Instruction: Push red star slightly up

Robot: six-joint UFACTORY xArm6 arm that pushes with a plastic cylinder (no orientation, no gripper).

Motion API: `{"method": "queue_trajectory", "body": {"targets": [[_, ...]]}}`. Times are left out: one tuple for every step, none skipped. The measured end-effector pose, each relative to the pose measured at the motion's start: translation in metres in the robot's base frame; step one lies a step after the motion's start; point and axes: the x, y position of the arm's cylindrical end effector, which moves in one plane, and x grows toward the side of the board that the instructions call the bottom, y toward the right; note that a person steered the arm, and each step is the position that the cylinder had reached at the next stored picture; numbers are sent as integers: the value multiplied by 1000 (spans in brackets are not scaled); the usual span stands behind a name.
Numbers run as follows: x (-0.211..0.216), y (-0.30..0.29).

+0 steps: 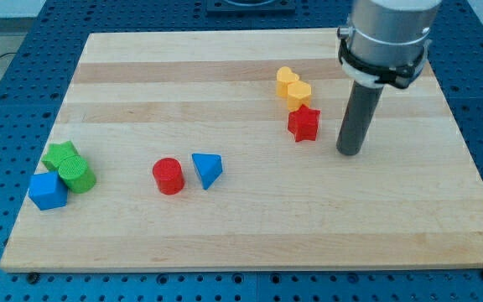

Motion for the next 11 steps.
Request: {"method": "queue_trajectory", "body": {"targets": [[-12, -18], [-13, -48], [-22, -59], [-9, -41], [12, -51], [7, -76], [-12, -78], [-20, -70], [21, -64], [63, -78], [88, -128]]}}
